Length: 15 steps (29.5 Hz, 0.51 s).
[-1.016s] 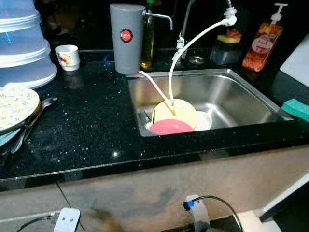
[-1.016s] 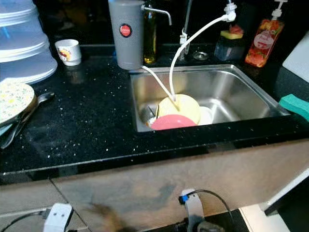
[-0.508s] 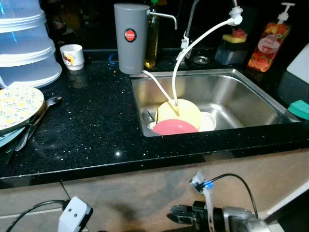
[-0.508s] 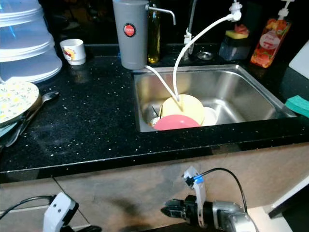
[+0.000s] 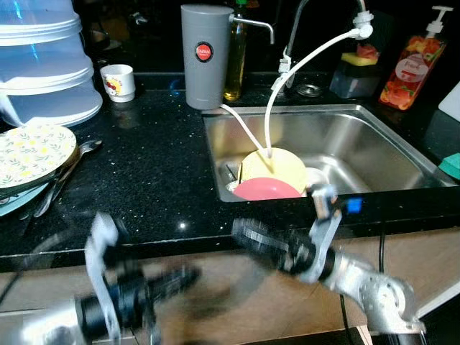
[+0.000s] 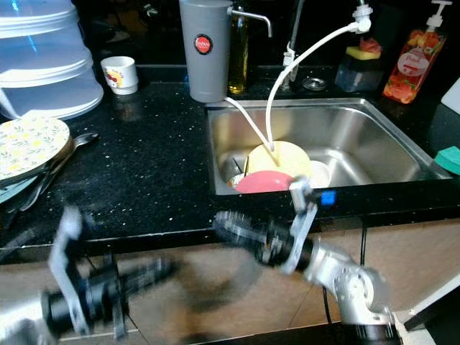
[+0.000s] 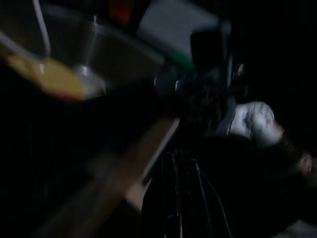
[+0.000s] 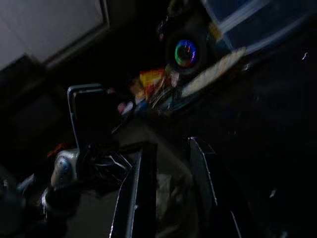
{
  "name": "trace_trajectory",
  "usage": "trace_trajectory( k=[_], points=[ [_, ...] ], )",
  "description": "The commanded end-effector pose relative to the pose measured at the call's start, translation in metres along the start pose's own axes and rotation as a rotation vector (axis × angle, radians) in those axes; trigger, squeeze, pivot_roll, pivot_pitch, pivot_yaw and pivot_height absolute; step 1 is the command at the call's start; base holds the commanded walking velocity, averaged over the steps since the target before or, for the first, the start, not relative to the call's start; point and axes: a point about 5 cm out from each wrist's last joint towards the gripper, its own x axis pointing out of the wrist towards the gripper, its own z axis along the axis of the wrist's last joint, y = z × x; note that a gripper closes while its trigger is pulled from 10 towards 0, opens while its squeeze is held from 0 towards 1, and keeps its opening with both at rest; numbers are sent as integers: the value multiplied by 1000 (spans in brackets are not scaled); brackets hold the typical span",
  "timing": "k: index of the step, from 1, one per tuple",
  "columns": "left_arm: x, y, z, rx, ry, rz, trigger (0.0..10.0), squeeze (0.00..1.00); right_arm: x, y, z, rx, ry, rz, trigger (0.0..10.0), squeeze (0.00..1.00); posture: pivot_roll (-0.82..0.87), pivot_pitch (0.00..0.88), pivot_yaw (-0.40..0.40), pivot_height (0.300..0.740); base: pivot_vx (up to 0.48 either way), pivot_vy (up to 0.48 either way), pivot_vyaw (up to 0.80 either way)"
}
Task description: Kitchen organization
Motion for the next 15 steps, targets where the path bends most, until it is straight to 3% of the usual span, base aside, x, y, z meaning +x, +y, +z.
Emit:
trace_trajectory(
  k=[1,2,3,4,6,7,8,9,10,11,13,15],
  points=[
    [7,4,7,-7,-49,17,10000,0,2,2,10,-2,-56,1,10000,0,140,94,-38,740,0,0,0],
    [17,16,18,32,-94,87,10000,0,6,0,18,-16,-94,-9,10000,0,140,95,-38,740,0,0,0],
    [17,16,18,32,-94,87,10000,0,6,0,18,-16,-94,-9,10000,0,140,95,-38,740,0,0,0],
    [26,34,30,79,-120,219,10000,0,10,-2,25,-44,-115,-37,10000,0,140,95,-38,740,0,0,0],
    [26,34,30,79,-120,219,10000,0,10,-2,25,-44,-115,-37,10000,0,140,95,-38,740,0,0,0],
    [31,51,37,134,-101,364,10000,0,13,-6,30,-70,-124,-79,10000,0,137,95,-35,740,0,0,0],
    [31,51,37,134,-101,364,10000,0,13,-6,30,-70,-124,-79,10000,0,137,95,-35,740,0,0,0],
    [25,76,43,234,-37,610,10000,212,18,-17,32,-140,-85,-207,10000,0,133,96,-29,740,0,0,0],
    [25,76,43,234,-37,610,10000,212,18,-17,32,-140,-85,-207,10000,0,133,96,-29,740,0,0,0],
    [14,92,52,323,-7,807,10000,1000,20,-30,36,-208,-55,-343,10000,0,133,96,-29,740,0,0,0],
    [14,92,52,323,-7,807,10000,1000,20,-30,36,-208,-55,-343,10000,0,133,96,-29,740,0,0,0],
    [-7,106,70,420,-13,1038,10000,1000,25,-44,44,-316,-36,-527,10000,0,133,96,-29,740,0,0,0]
  ],
)
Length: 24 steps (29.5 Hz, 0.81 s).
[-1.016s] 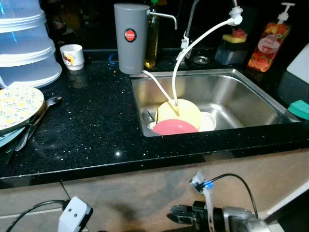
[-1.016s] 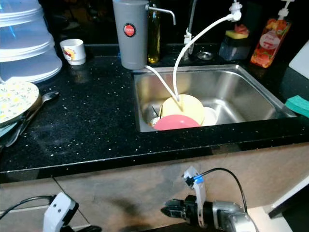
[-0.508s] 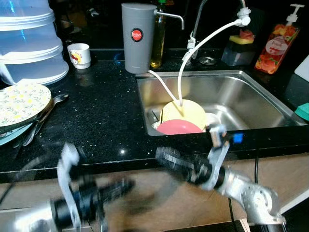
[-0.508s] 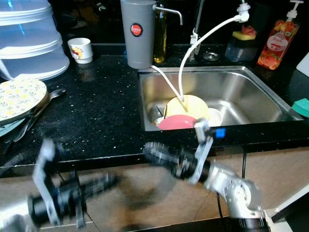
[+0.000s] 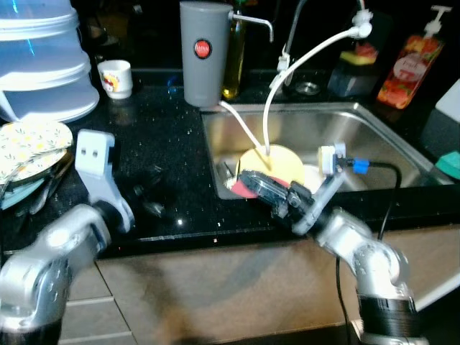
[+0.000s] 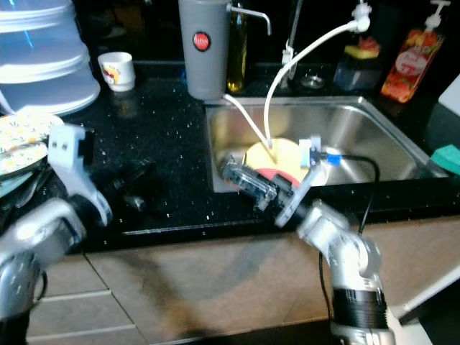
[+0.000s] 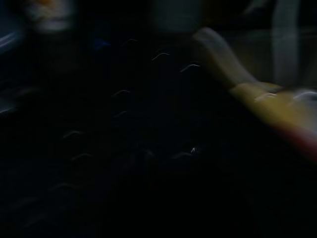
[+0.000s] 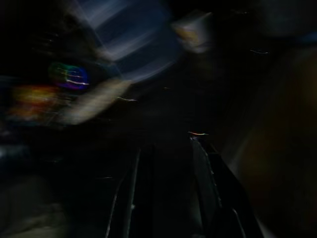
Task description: Kitchen organization
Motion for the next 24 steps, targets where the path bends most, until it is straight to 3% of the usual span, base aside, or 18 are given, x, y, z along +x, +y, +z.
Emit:
trace_trajectory(
  k=[1,2,3,4,5,6,7,8,10,11,13,15,24],
  points=[
    [-1,14,7,46,-17,116,10000,1000,2,-7,0,-51,8,-87,10000,0,133,96,-29,740,0,0,0],
    [-3,26,12,66,-24,200,10000,1000,6,-10,3,-76,5,-131,10000,0,122,97,-28,740,0,0,0],
    [-3,26,12,66,-24,200,10000,1000,6,-10,3,-76,5,-131,10000,0,122,97,-28,740,0,0,0],
    [-7,41,13,127,9,309,10000,1000,9,-12,5,-95,2,-165,10000,0,122,97,-28,740,0,0,0],
    [-7,41,13,127,9,309,10000,1000,9,-12,5,-95,2,-165,10000,0,122,97,-28,740,0,0,0],
    [-10,52,11,230,72,387,10000,1000,12,-14,6,-97,1,-191,10000,0,123,97,-30,740,0,0,0],
    [-10,52,11,230,72,387,10000,1000,12,-14,6,-97,1,-191,10000,0,123,97,-30,740,0,0,0],
    [-12,60,8,306,124,435,10000,1000,14,-16,5,-101,8,-209,10000,0,123,97,-30,740,0,0,0],
    [-12,60,8,306,124,435,10000,1000,14,-16,5,-101,8,-209,10000,0,123,97,-30,740,0,0,0],
    [-14,63,3,360,179,452,10000,1000,16,-17,4,-103,19,-216,10000,0,124,95,-31,740,0,0,0],
    [-15,63,-3,391,236,452,10000,1000,18,-16,1,-105,38,-212,10000,0,123,93,-30,740,0,0,0],
    [-17,63,-11,405,304,458,10000,1000,21,-15,-3,-120,69,-207,10000,0,122,92,-28,740,0,0,0],
    [-21,66,-24,363,394,505,10000,1000,26,-14,-7,-155,103,-194,10000,0,120,92,-28,740,0,0,0]
  ],
)
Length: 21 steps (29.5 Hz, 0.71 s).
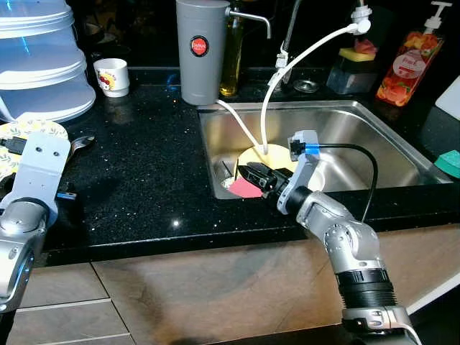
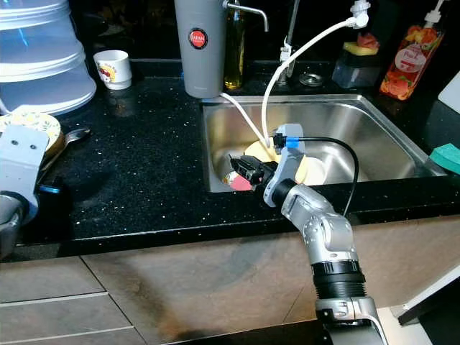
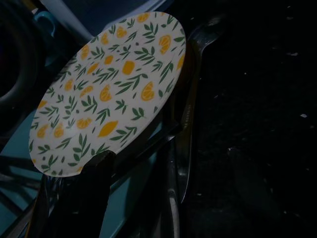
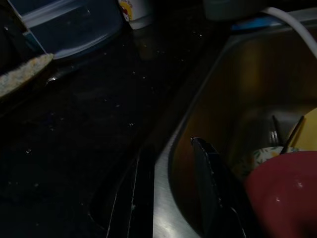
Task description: Kitchen organization
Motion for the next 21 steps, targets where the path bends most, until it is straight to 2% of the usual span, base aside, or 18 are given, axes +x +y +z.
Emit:
trace_trajectory(
  k=[1,2,5,6,7,8,9,11,15,19,21],
  points=[
    [2,-6,-20,1,123,-12,10000,1000,3,0,0,-19,8,4,10000,0,120,92,-28,740,0,0,0],
    [2,-5,-20,4,133,-4,10000,733,4,0,0,-23,10,4,10000,0,120,92,-28,740,0,0,0],
    [2,-3,-20,13,139,15,10000,733,5,0,0,-30,11,4,10000,0,120,93,-28,740,0,0,0],
    [2,0,-18,0,126,40,10000,290,5,-1,0,-33,12,3,10000,0,120,93,-28,740,0,0,0],
    [2,7,-12,-15,81,95,10000,231,6,-1,1,-36,12,3,10000,0,120,101,-30,740,0,0,0],
    [2,7,-12,-15,81,95,10000,231,6,-1,1,-36,12,3,10000,0,120,101,-30,740,0,0,0],
    [3,14,-7,-40,47,142,10000,0,7,-1,2,-39,13,5,10000,0,120,101,-30,740,0,0,0],
    [2,22,0,-83,12,186,10000,0,8,-1,2,-45,16,7,10000,0,120,101,-30,740,0,0,0],
    [3,20,-4,-161,54,155,10000,0,10,0,0,-46,21,10,10000,0,124,107,-35,740,0,0,0],
    [5,17,-10,-60,76,142,10000,0,12,0,0,-42,19,13,10000,0,123,113,-34,740,0,0,0],
    [6,17,-9,-54,68,144,10000,0,12,0,0,-41,19,13,10000,0,123,113,-34,740,0,0,0]
  ],
)
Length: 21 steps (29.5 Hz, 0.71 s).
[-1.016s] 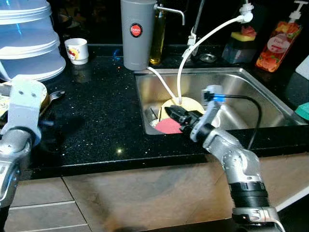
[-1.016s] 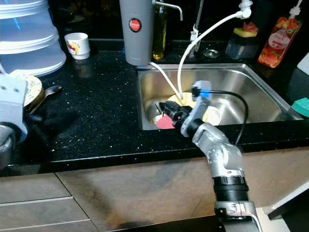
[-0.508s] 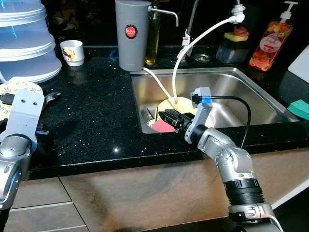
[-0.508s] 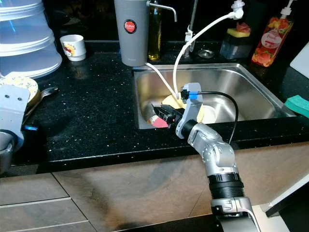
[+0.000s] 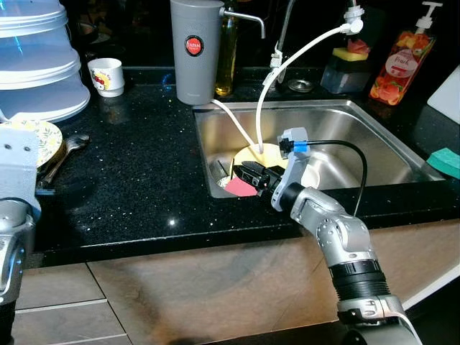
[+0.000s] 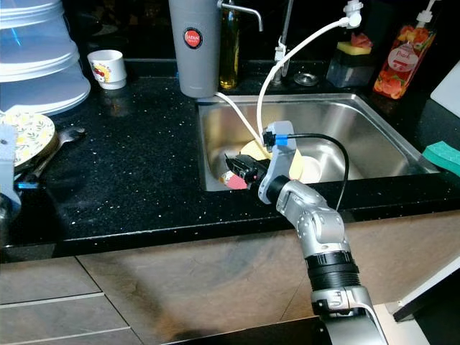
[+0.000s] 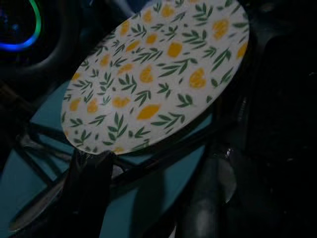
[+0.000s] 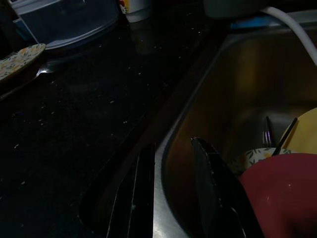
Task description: Kitchen organization
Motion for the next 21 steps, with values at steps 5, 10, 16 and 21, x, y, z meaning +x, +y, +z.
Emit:
trace_trajectory(
  k=[5,10,16,21],
  points=[
    [11,-8,-2,29,-52,-50,10000,0,2,-3,-1,3,2,-13,10000,0,124,118,-36,740,0,0,0],
    [16,-14,5,75,-95,-78,10000,0,2,-3,-1,12,1,-19,10000,0,120,119,-33,740,0,0,0],
    [22,-14,12,153,-138,-52,10000,0,3,-2,-1,28,-2,-10,10000,0,120,122,-34,740,0,0,0],
    [31,-10,22,198,-185,-13,10000,0,6,5,-1,37,1,37,10000,0,120,126,-35,740,0,0,0]
  ],
)
